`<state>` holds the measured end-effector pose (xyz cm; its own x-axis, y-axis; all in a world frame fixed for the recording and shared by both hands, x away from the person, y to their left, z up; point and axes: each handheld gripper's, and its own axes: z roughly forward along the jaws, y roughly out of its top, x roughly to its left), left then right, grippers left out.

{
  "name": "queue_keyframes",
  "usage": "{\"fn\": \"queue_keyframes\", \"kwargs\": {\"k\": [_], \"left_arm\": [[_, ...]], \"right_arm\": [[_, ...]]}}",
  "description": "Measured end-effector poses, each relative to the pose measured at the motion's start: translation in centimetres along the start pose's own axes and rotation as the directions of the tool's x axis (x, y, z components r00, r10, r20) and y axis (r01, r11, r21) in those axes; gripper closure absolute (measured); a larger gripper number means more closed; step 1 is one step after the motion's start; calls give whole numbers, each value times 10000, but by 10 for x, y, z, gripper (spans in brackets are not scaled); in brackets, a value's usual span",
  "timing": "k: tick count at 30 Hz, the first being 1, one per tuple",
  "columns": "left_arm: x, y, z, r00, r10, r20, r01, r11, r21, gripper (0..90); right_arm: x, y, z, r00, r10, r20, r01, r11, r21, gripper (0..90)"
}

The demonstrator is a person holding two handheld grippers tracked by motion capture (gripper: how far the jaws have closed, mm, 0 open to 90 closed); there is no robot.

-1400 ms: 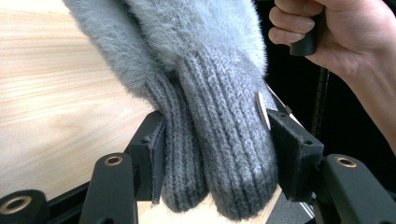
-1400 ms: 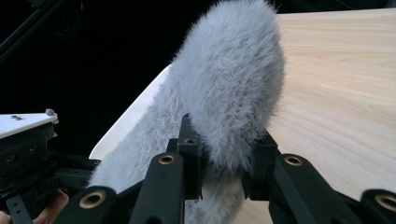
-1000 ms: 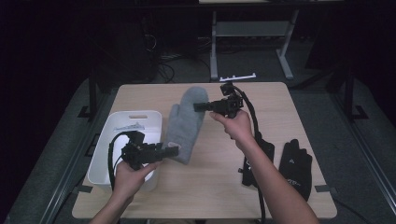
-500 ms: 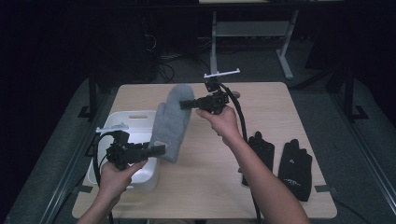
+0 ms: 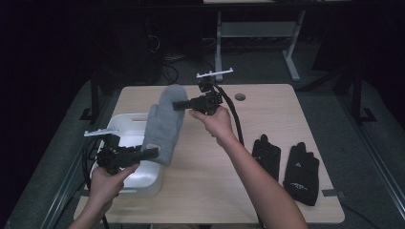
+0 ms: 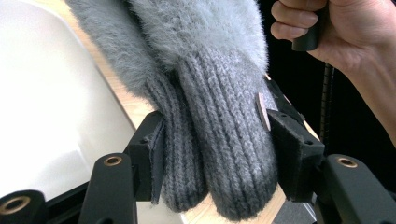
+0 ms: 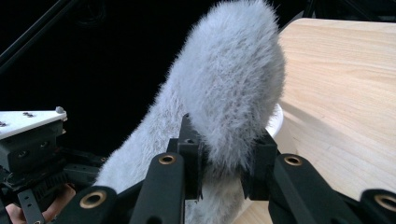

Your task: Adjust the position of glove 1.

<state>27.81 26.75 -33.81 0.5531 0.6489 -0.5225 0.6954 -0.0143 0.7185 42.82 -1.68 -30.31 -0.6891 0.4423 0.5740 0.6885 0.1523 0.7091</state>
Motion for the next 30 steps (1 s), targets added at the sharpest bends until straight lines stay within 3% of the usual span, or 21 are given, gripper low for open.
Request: {"fn": "queue_keyframes", "kwargs": {"k": [16,30], "left_arm": [[16,-9,-23,9990,-323,-322,315,9992,-248,427],[32,-21,-32,9955,-769,-557,745,9962,-441,419]], "right_arm": [[8,7,34,9995,-87,-294,95,9996,269,728],[9,7,64,9991,-50,-420,78,9978,655,727]]}}
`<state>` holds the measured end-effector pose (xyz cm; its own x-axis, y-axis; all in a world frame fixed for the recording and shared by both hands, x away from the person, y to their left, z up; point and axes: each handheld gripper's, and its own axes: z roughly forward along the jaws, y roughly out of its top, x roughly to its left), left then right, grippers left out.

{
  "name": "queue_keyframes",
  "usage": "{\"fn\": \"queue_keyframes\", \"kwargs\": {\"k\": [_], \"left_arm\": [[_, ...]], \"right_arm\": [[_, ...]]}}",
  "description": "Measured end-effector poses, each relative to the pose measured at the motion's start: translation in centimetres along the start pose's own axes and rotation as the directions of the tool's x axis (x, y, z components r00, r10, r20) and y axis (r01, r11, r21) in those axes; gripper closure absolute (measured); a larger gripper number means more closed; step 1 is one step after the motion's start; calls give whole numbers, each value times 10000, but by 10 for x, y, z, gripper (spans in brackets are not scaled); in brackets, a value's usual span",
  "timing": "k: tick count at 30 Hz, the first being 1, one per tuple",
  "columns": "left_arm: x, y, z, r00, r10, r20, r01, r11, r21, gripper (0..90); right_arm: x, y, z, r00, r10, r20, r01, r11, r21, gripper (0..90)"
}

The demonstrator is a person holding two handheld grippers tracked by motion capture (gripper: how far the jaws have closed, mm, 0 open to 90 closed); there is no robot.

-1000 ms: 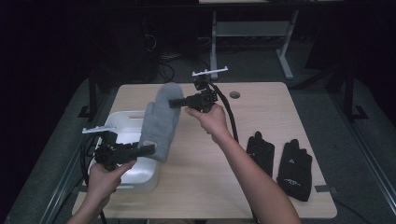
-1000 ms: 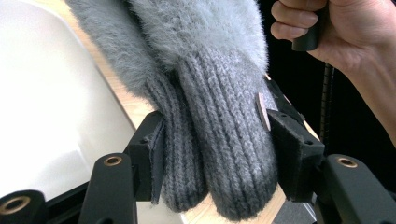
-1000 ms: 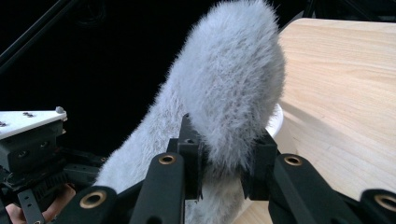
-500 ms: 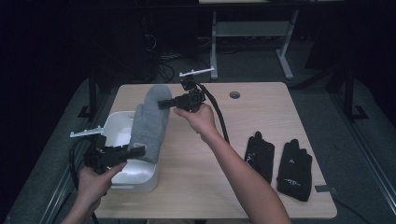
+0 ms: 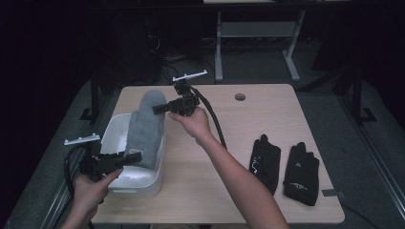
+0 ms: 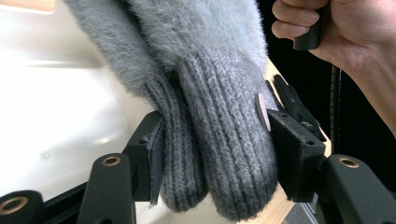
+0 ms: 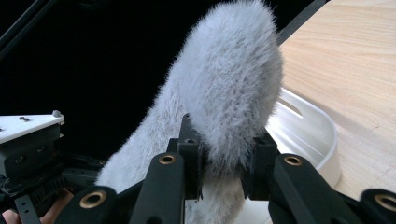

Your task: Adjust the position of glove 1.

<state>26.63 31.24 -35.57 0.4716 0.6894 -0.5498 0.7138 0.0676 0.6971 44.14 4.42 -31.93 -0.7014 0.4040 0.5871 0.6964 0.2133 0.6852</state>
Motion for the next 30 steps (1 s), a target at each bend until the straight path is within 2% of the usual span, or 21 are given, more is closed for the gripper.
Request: {"fn": "queue_keyframes", "kwargs": {"k": [14,19,28,30], "left_arm": [[18,-12,1,9988,-420,-244,422,9991,71,413],[25,-18,6,9975,-602,-357,610,9979,213,412],[34,-24,10,9963,-693,-517,721,9959,547,408],[34,-25,11,9952,-822,-525,848,9952,492,407]], "right_arm": [[-5,-3,26,10000,65,32,-67,9988,480,727],[-9,-6,34,9999,50,158,-60,9980,628,727],[-16,-11,45,9997,96,215,-114,9963,852,728],[-19,-13,47,9997,135,189,-151,9961,864,728]]}}
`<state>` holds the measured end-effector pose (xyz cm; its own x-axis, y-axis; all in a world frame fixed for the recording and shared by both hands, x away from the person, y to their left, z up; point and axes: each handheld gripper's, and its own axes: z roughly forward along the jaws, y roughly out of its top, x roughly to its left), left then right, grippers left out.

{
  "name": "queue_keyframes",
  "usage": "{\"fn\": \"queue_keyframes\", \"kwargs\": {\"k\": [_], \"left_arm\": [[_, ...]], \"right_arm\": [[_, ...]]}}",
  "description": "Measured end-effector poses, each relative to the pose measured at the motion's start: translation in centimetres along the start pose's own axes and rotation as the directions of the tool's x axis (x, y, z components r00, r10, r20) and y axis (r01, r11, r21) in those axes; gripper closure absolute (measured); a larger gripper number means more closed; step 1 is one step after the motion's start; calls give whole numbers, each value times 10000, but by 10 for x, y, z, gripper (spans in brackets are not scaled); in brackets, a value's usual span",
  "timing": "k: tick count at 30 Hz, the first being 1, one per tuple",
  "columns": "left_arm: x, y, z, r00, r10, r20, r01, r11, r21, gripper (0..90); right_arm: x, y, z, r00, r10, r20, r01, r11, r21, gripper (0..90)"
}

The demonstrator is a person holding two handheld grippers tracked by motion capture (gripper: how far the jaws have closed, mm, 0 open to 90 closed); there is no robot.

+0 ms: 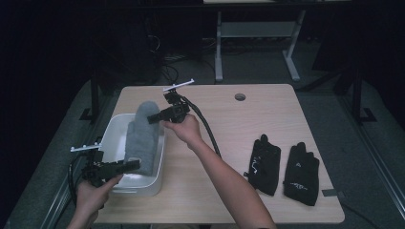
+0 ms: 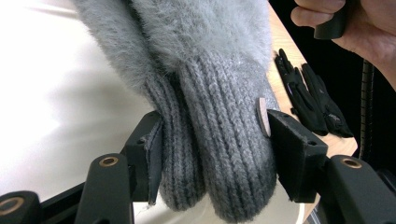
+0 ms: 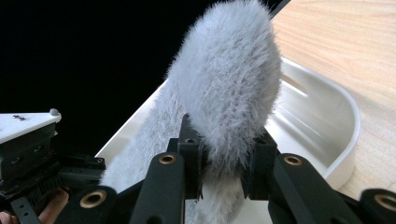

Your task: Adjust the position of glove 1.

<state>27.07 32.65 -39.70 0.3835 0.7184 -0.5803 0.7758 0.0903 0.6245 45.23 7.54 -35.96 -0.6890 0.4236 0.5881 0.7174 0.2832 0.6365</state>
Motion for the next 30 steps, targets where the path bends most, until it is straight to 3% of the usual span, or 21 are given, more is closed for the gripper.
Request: {"fn": "queue_keyframes", "kwargs": {"k": [6,13,17,19,24,25,30], "left_arm": [[3,-1,4,9998,-76,-196,83,9993,363,396],[2,-1,10,9982,-79,-598,132,9960,888,394],[4,-2,12,9979,-73,-650,152,9923,1227,382],[6,-4,13,9984,-297,-473,362,9890,1433,349],[6,-8,9,9972,-358,-651,437,9912,1253,324],[4,-8,7,9975,-237,-670,315,9924,1186,327],[3,-6,6,9978,-28,-660,112,9917,1278,335]], "right_arm": [[-5,-4,5,9998,187,52,-187,9998,110,732],[-8,-9,10,9999,89,141,-93,9996,285,734],[-8,-10,12,9999,69,122,-74,9993,380,737],[-7,-12,12,9998,149,129,-155,9988,462,736],[-7,-15,17,9992,-160,363,130,9966,810,724],[-5,-16,19,9969,-375,691,309,9951,935,663],[-3,-12,15,9931,-529,1043,458,9966,688,567]]}}
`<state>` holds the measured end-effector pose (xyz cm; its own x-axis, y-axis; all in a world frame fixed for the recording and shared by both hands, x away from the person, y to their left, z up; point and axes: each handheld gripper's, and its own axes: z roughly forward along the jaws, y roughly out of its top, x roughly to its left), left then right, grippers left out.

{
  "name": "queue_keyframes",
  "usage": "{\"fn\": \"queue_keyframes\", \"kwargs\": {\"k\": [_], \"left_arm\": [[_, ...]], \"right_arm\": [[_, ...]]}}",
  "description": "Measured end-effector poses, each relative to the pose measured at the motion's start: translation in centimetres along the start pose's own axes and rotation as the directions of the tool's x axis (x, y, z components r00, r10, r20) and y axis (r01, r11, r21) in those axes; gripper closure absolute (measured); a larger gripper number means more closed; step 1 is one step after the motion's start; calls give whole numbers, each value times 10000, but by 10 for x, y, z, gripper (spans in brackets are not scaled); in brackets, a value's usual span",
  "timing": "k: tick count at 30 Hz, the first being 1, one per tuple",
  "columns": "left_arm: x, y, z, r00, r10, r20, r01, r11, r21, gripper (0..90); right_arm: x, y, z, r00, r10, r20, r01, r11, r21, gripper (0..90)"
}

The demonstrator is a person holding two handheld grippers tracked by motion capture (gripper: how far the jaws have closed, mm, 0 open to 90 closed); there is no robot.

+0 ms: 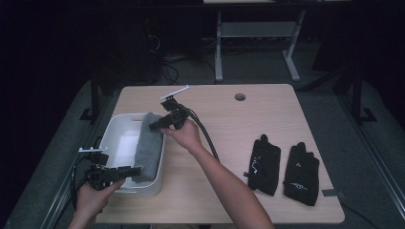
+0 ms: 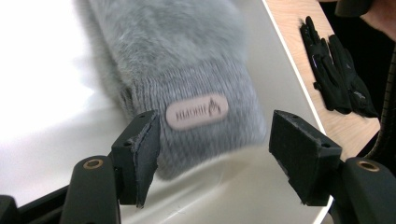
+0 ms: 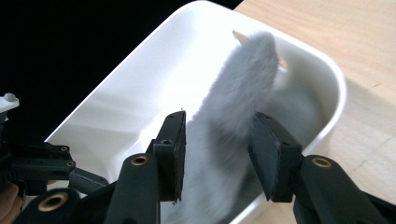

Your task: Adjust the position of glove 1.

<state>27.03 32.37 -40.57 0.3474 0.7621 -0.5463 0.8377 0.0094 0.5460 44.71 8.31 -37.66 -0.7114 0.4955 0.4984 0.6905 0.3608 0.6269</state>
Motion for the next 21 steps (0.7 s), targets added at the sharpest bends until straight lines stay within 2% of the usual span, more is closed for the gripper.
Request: {"fn": "queue_keyframes", "kwargs": {"k": [6,11,18,21], "left_arm": [[-2,3,-4,9999,95,-43,-96,9995,-304,335],[-9,8,-8,9993,368,-70,-372,9974,-610,335],[-16,14,-9,9978,652,-73,-656,9952,-729,335],[-21,18,-9,9960,889,-39,-890,9936,-698,335]], "right_arm": [[0,2,-11,10000,-43,50,44,9998,-185,569],[-3,2,-24,9999,101,-83,-104,9991,-404,568],[-7,-1,-39,9999,151,-65,-154,9982,-582,561],[-10,-4,-47,9999,120,-62,-124,9977,-665,560]]}}
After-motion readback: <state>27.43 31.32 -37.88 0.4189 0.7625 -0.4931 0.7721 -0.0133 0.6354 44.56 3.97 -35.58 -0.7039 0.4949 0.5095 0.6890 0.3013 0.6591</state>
